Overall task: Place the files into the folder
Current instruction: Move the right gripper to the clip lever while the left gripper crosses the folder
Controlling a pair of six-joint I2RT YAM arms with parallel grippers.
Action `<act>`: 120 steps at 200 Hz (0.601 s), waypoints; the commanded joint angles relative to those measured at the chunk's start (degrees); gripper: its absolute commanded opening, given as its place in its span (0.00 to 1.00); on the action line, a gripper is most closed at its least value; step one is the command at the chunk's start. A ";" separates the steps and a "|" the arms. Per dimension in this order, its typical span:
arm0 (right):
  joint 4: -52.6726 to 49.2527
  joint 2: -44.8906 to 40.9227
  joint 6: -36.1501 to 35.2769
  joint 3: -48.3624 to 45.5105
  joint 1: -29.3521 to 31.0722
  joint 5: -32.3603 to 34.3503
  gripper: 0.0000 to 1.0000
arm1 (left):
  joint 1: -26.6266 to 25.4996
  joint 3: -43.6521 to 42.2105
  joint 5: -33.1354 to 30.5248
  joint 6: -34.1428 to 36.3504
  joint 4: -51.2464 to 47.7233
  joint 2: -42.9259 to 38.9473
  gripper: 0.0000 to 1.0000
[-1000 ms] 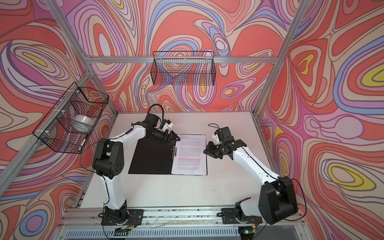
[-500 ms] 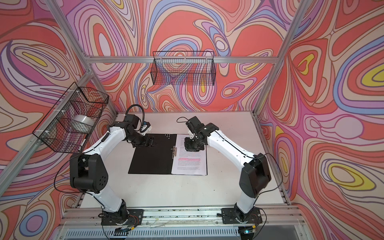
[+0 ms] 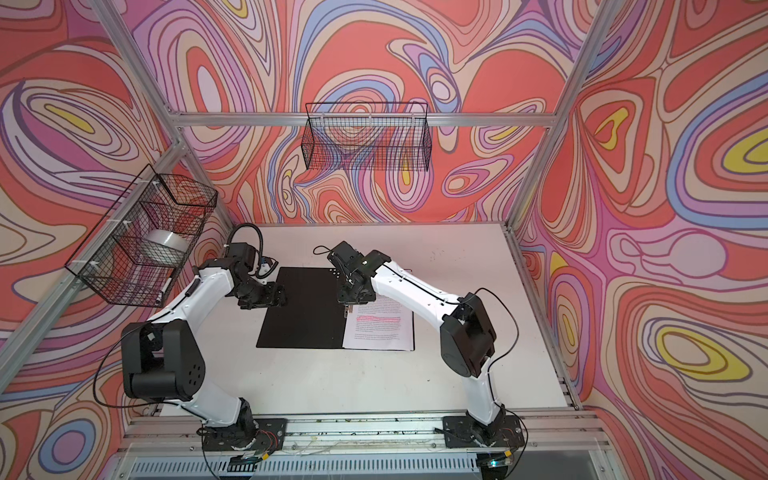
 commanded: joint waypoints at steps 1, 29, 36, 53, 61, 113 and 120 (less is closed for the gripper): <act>8.90 -4.73 5.47 -5.72 -0.27 3.18 0.21 | 1.09 -2.00 -1.80 -0.41 1.60 0.30 0.85; 17.26 -8.68 7.55 -13.00 -0.08 2.58 0.20 | 2.25 -1.65 -2.10 0.83 1.96 3.51 0.90; 18.10 -9.09 7.56 -13.73 0.02 2.45 0.20 | 2.53 -1.27 -1.86 1.34 1.77 4.65 0.90; 18.37 -9.15 6.84 -14.09 0.30 2.05 0.20 | 3.78 0.07 -1.20 1.76 0.95 7.72 0.90; 18.25 -8.96 6.32 -13.89 0.37 1.81 0.20 | 4.25 0.56 -1.35 1.66 0.71 9.00 0.90; 14.39 -8.07 2.34 -10.84 0.32 1.57 0.20 | 5.45 1.41 0.32 1.59 -0.47 13.06 0.87; 14.25 -8.07 1.94 -10.79 0.37 1.53 0.20 | 5.45 1.41 1.14 1.86 -0.91 13.26 0.87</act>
